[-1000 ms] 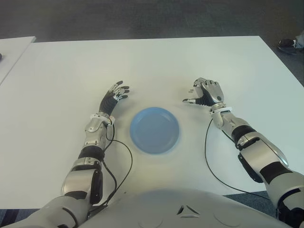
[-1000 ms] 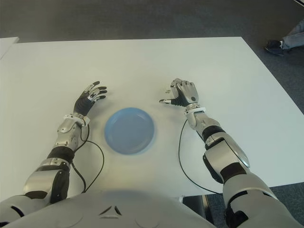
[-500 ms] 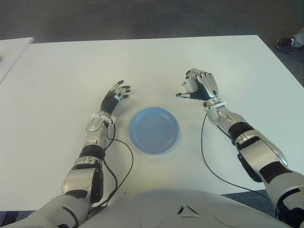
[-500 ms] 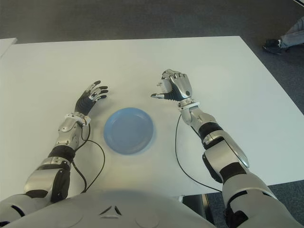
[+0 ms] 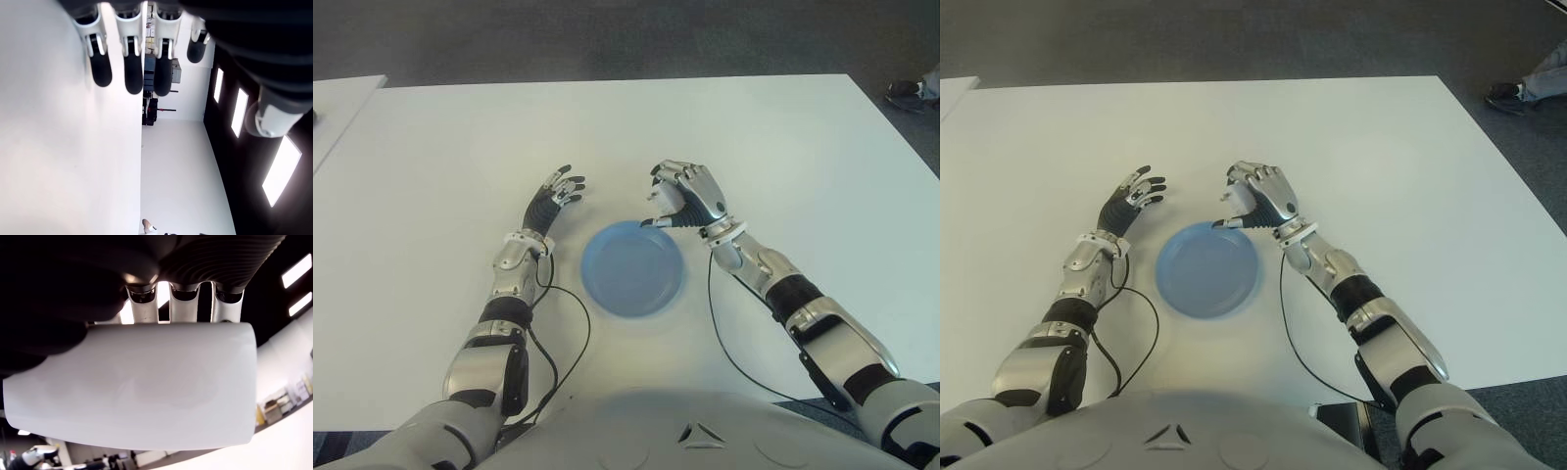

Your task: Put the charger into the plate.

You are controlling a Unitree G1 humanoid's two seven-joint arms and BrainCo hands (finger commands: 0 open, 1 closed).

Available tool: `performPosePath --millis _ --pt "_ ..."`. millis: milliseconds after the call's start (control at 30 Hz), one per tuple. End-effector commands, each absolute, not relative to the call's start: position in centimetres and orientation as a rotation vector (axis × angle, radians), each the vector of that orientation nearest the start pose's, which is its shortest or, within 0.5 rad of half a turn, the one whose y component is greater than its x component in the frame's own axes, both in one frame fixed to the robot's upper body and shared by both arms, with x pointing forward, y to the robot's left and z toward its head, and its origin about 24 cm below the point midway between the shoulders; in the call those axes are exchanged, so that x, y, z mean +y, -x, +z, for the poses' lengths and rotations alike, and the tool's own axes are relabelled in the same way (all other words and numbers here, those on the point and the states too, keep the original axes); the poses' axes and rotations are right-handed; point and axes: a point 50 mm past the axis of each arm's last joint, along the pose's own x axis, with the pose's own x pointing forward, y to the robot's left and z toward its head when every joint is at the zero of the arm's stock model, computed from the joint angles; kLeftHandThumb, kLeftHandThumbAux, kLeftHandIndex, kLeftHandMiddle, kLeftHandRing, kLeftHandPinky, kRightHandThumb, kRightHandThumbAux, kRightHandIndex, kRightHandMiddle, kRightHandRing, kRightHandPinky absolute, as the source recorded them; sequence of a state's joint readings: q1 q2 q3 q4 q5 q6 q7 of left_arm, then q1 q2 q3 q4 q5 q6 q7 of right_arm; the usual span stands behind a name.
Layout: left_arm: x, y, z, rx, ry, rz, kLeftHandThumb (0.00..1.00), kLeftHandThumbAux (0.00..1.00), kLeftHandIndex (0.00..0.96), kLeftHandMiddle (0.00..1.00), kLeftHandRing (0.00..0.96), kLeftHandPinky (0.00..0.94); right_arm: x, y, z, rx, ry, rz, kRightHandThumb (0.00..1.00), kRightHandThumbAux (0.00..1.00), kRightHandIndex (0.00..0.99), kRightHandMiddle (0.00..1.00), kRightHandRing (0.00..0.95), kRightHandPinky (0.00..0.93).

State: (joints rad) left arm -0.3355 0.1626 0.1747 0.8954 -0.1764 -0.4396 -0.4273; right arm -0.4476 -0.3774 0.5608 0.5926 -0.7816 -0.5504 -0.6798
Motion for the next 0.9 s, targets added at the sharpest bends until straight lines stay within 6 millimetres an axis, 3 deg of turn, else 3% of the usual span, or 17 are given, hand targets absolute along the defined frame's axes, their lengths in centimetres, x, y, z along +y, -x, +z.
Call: performPosePath --millis 33,400,900 --pt "19.4 -28.2 -3.0 0.156 0.087 -0.229 0.0 0.459 0.096 0.24 0.236 0.226 -9.2 -27.3 5.2 -0.74 0.976 0.358 0.343 0.804 0.806 0.891 0.891 0.885" --pt "19.2 -28.4 -3.1 0.164 0.087 -0.231 0.0 0.447 0.083 0.234 0.23 0.219 -6.8 -24.6 6.3 -0.697 0.974 0.539 0.326 0.825 0.787 0.885 0.886 0.881" --pt "18.9 -28.7 -3.1 0.169 0.095 -0.214 0.0 0.45 0.103 0.246 0.244 0.234 -5.5 -22.3 6.6 -0.71 0.994 0.721 0.309 0.858 0.771 0.884 0.884 0.89"
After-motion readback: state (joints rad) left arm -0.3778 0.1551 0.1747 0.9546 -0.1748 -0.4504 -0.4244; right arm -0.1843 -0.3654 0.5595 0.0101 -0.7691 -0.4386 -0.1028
